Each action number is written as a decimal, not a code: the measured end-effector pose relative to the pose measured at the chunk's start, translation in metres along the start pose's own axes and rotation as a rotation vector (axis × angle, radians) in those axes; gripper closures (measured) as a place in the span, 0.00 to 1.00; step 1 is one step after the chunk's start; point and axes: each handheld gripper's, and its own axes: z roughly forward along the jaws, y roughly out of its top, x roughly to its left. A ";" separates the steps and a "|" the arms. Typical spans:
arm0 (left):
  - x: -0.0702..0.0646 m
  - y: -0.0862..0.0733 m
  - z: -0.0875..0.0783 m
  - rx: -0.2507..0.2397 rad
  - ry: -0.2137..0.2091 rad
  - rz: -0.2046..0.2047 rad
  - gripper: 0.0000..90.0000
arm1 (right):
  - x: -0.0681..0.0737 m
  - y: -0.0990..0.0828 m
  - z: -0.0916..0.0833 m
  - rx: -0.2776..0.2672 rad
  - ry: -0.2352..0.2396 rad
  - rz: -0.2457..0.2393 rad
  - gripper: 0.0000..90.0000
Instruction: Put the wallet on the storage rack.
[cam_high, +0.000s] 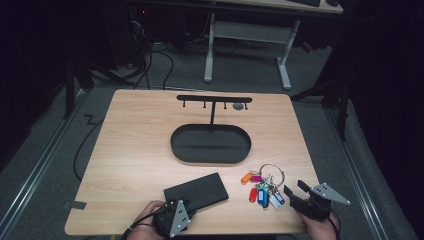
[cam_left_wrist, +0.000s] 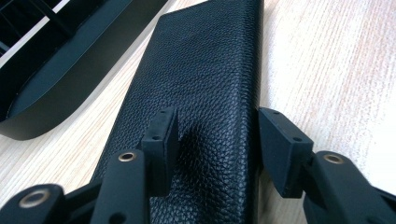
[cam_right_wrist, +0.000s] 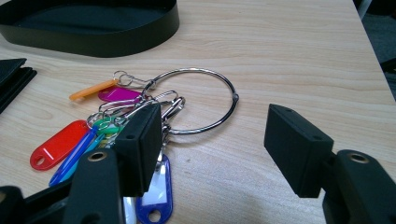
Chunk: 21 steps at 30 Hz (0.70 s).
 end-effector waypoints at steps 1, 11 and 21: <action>0.000 0.000 0.000 0.000 0.000 0.007 0.57 | 0.000 0.000 0.000 0.001 0.001 0.003 0.41; -0.004 0.000 -0.002 -0.019 0.012 0.069 0.69 | -0.001 -0.001 0.001 0.001 0.012 0.013 0.42; 0.001 0.003 -0.011 -0.043 0.021 0.038 0.83 | -0.003 -0.001 0.000 -0.003 0.017 0.020 0.42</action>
